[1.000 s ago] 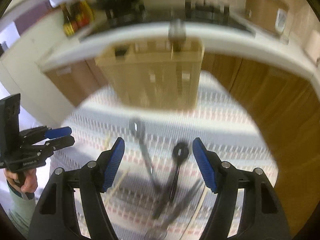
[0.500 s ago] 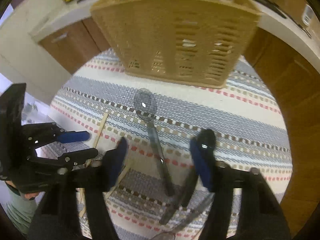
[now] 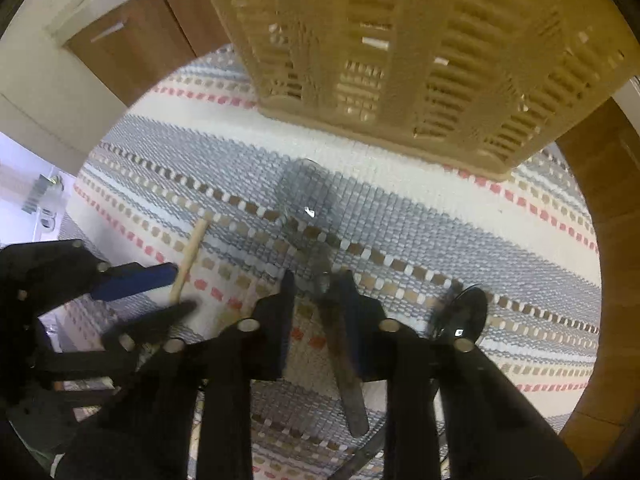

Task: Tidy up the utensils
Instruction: 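Move the left tool to a wooden chopstick while the right tool grasps another clear spoon, then grasp the wooden chopstick with the left tool and lift it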

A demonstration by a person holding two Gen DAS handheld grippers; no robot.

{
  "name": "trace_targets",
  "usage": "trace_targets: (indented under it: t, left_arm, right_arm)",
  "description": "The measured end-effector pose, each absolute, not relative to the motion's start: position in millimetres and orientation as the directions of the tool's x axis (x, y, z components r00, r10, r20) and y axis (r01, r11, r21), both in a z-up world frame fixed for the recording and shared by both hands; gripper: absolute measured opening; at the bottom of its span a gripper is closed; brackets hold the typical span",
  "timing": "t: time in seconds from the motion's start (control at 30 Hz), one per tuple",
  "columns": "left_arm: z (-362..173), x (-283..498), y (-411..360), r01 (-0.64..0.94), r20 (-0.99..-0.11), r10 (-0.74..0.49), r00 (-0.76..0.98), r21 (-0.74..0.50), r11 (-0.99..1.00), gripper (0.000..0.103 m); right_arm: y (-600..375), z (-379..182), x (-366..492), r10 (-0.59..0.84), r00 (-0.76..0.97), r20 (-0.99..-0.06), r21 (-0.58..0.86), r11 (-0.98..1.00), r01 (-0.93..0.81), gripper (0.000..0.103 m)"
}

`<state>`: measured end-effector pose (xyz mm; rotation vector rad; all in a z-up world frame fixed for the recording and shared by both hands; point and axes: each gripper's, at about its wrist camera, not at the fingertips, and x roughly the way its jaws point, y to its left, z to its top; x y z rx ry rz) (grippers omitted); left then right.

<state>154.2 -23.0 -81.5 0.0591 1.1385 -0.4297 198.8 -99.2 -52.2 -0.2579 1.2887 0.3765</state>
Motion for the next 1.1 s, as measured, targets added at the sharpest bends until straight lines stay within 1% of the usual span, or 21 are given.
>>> trace_targets:
  t: [0.27, 0.53, 0.6, 0.67, 0.7, 0.77, 0.87, 0.9, 0.93, 0.97, 1.0, 1.1]
  left_arm:
    - [-81, 161, 5, 0.325, -0.879, -0.385, 0.282, -0.29, 0.9, 0.004]
    - [-80, 159, 17, 0.322, -0.891, -0.366, 0.269, -0.275, 0.906, 0.005]
    - [-79, 160, 15, 0.329, -0.895, -0.362, 0.259, -0.271, 0.905, 0.012]
    - [-80, 160, 11, 0.34, -0.898, -0.359, 0.253, -0.265, 0.902, 0.016]
    - [-81, 161, 7, 0.348, -0.901, -0.356, 0.249, -0.26, 0.901, 0.019]
    - [-80, 161, -1, 0.373, -0.91, -0.336, 0.243, -0.232, 0.898, 0.021]
    - [-81, 160, -14, 0.402, -0.921, -0.299, 0.248, -0.183, 0.897, 0.022]
    - [-82, 160, -17, 0.408, -0.925, -0.282, 0.254, -0.162, 0.898, 0.018]
    - [-82, 158, -21, 0.414, -0.93, -0.247, 0.272, -0.118, 0.903, 0.012]
    - [-83, 156, -22, 0.416, -0.932, -0.216, 0.293, -0.079, 0.906, 0.006]
    - [-83, 155, -22, 0.418, -0.929, -0.216, 0.301, -0.075, 0.905, 0.004]
    - [-83, 154, -15, 0.387, -0.909, -0.262, 0.325, -0.124, 0.914, 0.004]
  right_arm:
    - [-111, -52, 196, 0.115, 0.191, -0.975, 0.047, 0.944, -0.326, 0.01]
    - [-126, -53, 194, 0.124, 0.173, -0.977, 0.066, 0.95, -0.305, 0.011]
    - [-126, -54, 192, 0.121, 0.167, -0.978, 0.065, 0.948, -0.312, 0.012]
    - [-124, -54, 193, 0.115, 0.162, -0.98, 0.057, 0.944, -0.326, 0.013]
    - [-122, -54, 193, 0.116, 0.158, -0.981, 0.058, 0.942, -0.332, 0.015]
    - [-118, -55, 193, 0.126, 0.148, -0.981, 0.068, 0.937, -0.343, 0.019]
    - [-110, -57, 194, 0.117, 0.152, -0.981, 0.057, 0.935, -0.35, 0.019]
    - [-109, -57, 193, 0.113, 0.157, -0.981, 0.051, 0.934, -0.354, 0.019]
    - [-108, -58, 191, 0.11, 0.166, -0.98, 0.045, 0.934, -0.353, 0.019]
    - [-106, -59, 189, 0.102, 0.182, -0.978, 0.032, 0.935, -0.352, 0.015]
    - [-106, -59, 187, 0.097, 0.193, -0.976, 0.023, 0.936, -0.351, 0.011]
    - [-107, -60, 180, 0.134, 0.216, -0.967, 0.051, 0.935, -0.351, 0.01]
